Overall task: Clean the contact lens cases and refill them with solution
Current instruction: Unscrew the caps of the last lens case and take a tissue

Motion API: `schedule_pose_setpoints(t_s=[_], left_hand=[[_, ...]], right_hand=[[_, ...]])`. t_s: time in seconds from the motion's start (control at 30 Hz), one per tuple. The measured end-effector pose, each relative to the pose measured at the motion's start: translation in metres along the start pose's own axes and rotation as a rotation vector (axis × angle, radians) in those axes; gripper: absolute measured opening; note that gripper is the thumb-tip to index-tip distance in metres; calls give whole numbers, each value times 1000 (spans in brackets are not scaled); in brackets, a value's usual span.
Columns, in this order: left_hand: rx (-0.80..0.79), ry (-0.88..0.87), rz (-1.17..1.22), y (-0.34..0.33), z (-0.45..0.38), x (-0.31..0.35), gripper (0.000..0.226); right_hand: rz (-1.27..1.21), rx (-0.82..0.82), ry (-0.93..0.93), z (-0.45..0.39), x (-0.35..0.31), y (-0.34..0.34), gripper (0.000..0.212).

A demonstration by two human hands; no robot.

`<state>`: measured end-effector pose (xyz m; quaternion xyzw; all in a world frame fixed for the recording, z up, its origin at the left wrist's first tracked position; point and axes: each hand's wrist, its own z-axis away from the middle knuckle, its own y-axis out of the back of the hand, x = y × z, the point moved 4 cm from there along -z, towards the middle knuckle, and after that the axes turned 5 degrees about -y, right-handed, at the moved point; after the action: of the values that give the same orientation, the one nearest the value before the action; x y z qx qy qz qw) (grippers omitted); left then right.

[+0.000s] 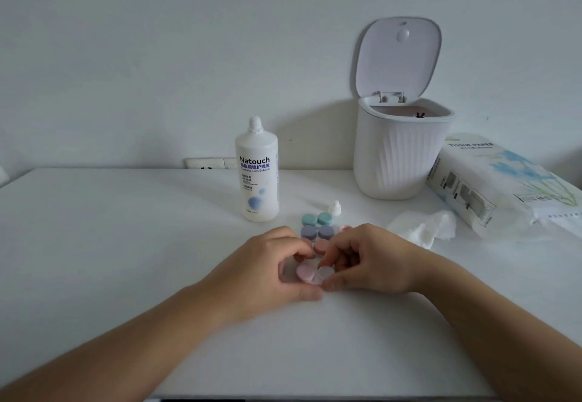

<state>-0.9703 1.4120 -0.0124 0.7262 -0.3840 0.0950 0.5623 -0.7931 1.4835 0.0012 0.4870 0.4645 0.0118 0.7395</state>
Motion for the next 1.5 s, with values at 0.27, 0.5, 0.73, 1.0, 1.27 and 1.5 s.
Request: schedule_pose_setpoints(t_s=[0.27,0.5,0.73,1.0,1.27,1.5], left_hand=[[6,27,130,1,3,-5,20],[-1,-13,97,1,1,-4,38],[-12,-12,94,4,2,-6,29],[-19,-29,99,7,0,-5,41],[-31,-46,96,5,0,-4,34],[-40,-60,116,6,0,-4,38]], right_hand=[[2,8,5,-1,2,0,20],[8,12,23,-2,3,0,19],[5,5,28,-2,3,0,19],[2,-8,26,-1,2,0,19],[-9,-11,22,-1,2,0,20],[-10,-20,20,0,2,0,19]])
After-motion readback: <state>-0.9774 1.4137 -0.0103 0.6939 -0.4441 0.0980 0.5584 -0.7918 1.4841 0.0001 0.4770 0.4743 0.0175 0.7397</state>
